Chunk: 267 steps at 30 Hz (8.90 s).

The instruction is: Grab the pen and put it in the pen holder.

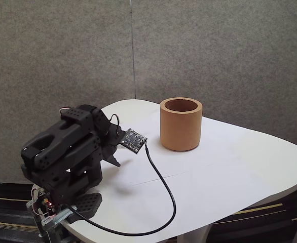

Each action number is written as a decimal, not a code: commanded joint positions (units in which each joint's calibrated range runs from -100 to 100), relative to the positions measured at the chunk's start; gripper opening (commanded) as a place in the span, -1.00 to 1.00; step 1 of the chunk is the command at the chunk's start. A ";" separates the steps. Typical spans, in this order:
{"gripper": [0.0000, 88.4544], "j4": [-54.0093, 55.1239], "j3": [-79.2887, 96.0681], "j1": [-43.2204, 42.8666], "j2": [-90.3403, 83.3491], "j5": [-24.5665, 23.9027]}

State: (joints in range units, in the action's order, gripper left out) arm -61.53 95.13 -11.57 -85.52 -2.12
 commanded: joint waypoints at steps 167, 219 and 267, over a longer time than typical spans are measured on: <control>-0.99 -0.76 -79.24 -25.33 87.19 -7.06; -0.99 14.41 -122.02 12.89 86.13 40.16; -0.99 70.17 -48.38 9.15 67.42 56.17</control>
State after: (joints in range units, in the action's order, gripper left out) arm 5.17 43.77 -2.31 -15.24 52.09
